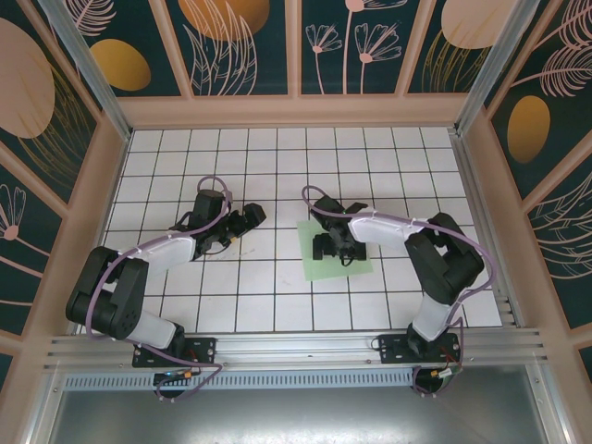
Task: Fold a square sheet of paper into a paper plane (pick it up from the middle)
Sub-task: First fold in half a square sheet of paper at the center of the table.
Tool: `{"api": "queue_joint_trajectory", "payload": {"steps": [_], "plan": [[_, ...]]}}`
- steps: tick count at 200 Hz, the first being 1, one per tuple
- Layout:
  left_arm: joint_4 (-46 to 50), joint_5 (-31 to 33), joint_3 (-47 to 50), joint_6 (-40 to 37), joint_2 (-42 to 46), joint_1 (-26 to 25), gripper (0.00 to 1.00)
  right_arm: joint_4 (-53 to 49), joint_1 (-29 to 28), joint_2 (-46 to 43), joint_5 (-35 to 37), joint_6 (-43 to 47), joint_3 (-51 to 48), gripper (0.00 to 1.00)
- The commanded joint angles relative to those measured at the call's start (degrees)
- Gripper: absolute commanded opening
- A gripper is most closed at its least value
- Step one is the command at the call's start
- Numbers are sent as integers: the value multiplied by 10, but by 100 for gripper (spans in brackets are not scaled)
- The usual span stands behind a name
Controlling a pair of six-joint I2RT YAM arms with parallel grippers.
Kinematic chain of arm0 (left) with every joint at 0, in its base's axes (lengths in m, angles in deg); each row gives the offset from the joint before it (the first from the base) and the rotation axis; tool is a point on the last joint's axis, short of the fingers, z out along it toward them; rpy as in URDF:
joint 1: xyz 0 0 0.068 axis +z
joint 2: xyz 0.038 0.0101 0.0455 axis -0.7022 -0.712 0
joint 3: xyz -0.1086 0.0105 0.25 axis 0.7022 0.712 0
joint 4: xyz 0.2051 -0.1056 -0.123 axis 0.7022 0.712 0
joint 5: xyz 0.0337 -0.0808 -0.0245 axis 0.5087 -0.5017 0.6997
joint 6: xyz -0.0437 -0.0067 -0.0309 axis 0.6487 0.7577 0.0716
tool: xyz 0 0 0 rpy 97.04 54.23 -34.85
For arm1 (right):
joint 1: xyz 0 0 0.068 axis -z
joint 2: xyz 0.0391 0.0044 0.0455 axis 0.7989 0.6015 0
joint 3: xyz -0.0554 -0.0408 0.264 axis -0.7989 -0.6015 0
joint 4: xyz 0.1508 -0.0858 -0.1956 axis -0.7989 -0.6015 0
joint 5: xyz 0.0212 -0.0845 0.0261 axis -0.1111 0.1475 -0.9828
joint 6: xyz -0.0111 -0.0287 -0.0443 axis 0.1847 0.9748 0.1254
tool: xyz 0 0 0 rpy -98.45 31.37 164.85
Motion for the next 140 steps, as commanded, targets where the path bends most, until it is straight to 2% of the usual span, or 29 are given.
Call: {"api": "queue_joint_trajectory", "payload": {"steps": [1, 47, 78, 104, 140], "plan": [[-14, -8, 5, 9, 11, -4, 99, -3, -2, 20, 4, -13, -16, 91], [-16, -8, 11, 17, 19, -4, 99, 13, -3, 28, 1, -15, -24, 71], [-25, -5, 18, 39, 31, -3, 99, 75, -1, -27, -34, -14, -19, 53], [-62, -24, 31, 68, 42, -2, 99, 207, 14, -80, -151, -29, -35, 40], [-136, -78, 53, 105, 57, 5, 98, 404, 50, -100, -323, -97, -77, 35]]}}
